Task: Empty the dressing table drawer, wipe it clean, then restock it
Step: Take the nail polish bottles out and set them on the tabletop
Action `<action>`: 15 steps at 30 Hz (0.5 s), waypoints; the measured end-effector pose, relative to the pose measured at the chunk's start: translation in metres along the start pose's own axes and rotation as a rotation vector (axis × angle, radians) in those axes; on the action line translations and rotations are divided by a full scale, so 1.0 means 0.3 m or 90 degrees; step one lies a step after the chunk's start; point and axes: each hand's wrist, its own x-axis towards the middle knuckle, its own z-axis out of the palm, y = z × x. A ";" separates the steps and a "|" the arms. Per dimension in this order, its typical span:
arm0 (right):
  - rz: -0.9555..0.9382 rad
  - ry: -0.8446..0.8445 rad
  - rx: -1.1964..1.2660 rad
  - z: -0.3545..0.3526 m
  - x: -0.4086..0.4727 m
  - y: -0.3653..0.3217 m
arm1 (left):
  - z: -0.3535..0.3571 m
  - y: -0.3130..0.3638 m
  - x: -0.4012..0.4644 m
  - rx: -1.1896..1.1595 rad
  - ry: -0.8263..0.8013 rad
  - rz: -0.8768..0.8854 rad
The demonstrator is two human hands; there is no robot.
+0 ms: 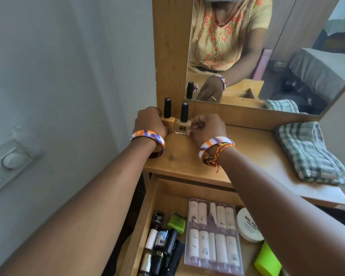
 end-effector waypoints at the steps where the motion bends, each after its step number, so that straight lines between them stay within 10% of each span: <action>1: 0.004 0.002 0.003 0.006 0.017 -0.005 | 0.004 -0.001 0.018 -0.001 0.005 -0.004; 15: 0.081 0.047 0.040 0.043 0.121 -0.011 | 0.042 0.015 0.111 -0.038 0.072 -0.038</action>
